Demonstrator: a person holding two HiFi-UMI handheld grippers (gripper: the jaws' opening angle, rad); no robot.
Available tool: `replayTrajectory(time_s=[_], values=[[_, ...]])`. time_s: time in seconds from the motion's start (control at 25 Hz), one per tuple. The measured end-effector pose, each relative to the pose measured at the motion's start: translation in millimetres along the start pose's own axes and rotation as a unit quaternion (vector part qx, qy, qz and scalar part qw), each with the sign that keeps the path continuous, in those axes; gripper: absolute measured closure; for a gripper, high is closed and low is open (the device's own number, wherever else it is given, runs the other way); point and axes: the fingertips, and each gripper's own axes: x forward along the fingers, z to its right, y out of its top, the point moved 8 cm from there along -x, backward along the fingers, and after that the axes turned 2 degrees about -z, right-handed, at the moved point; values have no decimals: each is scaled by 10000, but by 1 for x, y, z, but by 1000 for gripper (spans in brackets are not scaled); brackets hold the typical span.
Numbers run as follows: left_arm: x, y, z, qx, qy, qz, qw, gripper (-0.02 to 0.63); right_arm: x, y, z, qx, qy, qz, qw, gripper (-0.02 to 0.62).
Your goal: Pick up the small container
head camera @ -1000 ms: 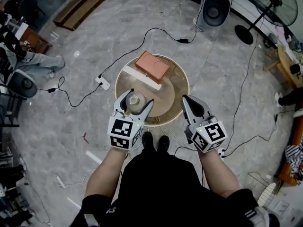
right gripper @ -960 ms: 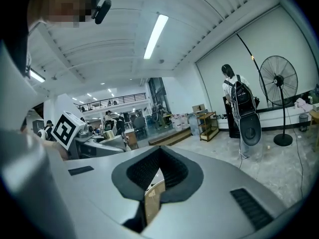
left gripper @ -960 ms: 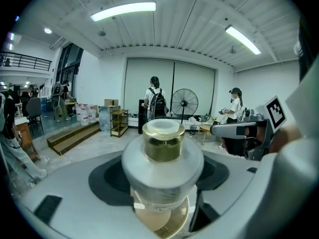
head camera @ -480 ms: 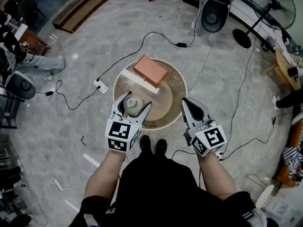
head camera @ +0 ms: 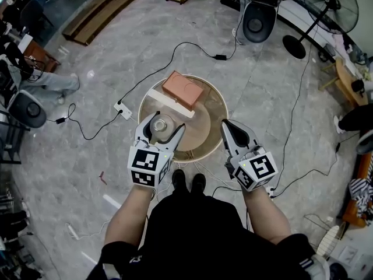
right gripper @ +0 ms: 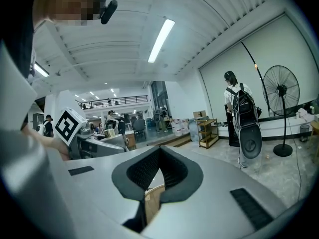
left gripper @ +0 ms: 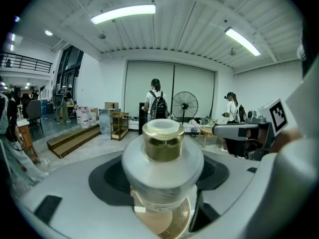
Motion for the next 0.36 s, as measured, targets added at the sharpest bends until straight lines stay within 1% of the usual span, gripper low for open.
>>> replayTrajectory(time_s=[0.36], values=[[-21, 12, 6, 35, 26, 14, 10000, 265, -10, 11, -7, 14, -9, -22, 10000, 586]])
